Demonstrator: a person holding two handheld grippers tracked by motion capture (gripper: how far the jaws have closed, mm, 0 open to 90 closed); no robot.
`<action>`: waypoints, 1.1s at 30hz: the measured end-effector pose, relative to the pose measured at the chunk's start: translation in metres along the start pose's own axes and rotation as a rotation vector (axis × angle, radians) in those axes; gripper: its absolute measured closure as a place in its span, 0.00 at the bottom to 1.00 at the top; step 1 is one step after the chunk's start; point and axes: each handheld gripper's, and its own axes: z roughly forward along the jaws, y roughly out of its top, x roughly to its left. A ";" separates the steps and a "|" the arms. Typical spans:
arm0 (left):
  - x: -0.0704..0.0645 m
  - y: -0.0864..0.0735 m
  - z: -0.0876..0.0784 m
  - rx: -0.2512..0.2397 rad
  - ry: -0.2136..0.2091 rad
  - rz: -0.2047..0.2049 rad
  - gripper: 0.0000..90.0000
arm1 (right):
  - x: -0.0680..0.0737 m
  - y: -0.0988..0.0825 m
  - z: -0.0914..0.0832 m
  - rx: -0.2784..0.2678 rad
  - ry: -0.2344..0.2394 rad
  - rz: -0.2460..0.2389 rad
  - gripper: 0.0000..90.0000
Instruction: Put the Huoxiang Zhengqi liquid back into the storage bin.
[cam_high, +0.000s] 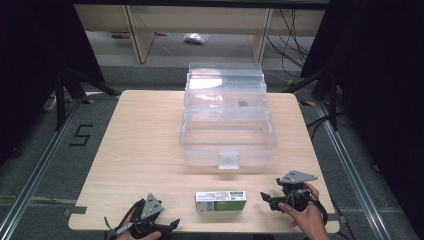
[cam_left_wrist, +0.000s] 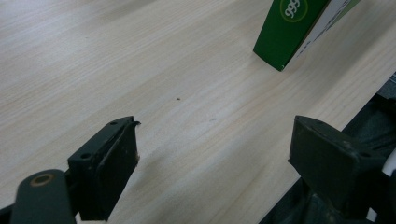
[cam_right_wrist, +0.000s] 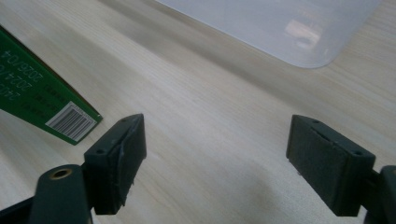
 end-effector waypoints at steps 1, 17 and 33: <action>-0.001 0.000 0.000 -0.006 -0.011 -0.009 0.17 | 0.000 0.002 -0.001 0.015 0.008 0.008 0.22; -0.002 0.000 0.001 -0.013 -0.009 -0.006 0.17 | 0.009 0.022 -0.007 0.072 0.075 -0.098 0.23; 0.001 0.000 0.000 0.003 0.001 -0.004 0.17 | 0.016 0.045 -0.024 0.121 0.113 -0.236 0.22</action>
